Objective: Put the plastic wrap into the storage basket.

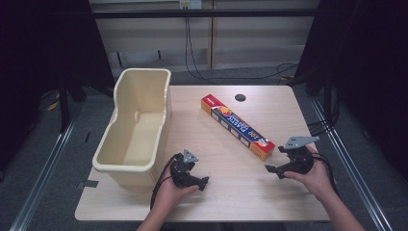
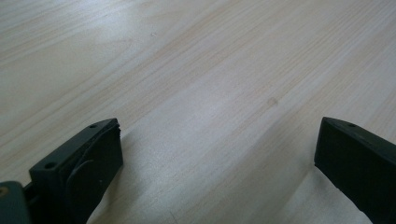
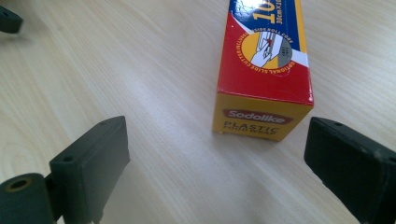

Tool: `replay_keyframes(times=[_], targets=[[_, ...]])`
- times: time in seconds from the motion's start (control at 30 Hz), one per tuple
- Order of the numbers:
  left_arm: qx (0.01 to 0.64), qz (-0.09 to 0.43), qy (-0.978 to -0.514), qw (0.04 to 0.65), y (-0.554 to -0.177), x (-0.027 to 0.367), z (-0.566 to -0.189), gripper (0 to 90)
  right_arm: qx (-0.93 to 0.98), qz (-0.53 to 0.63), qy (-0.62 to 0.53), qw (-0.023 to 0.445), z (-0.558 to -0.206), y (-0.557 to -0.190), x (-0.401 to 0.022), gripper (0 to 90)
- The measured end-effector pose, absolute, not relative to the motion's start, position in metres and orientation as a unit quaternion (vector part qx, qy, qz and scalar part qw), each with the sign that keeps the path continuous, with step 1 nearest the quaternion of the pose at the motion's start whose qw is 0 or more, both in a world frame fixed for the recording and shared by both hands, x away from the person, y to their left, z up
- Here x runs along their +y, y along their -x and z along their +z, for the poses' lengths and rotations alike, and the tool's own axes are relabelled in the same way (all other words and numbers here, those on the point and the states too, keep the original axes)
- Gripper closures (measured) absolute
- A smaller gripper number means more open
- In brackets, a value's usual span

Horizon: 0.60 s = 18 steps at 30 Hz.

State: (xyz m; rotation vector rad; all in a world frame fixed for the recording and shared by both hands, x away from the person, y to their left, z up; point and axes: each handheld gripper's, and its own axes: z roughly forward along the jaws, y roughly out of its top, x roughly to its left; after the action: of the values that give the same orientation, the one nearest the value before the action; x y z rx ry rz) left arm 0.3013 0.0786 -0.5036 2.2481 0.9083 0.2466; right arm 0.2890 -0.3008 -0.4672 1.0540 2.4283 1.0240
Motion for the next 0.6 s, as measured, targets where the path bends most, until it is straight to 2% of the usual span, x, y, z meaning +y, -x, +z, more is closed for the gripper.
replay_keyframes(times=[0.33, 0.6], targets=[[0.352, 0.086, -0.864, 0.351, -0.3, 0.081, -0.499, 1.0, 0.844, 0.342, -0.387, 0.148, -0.462, -0.306, -0.293, 6.6], [0.349, 0.08, -0.866, 0.35, -0.3, 0.081, -0.495, 1.0, 0.835, 0.337, -0.411, 0.142, -0.451, -0.336, -0.28, 6.7]])
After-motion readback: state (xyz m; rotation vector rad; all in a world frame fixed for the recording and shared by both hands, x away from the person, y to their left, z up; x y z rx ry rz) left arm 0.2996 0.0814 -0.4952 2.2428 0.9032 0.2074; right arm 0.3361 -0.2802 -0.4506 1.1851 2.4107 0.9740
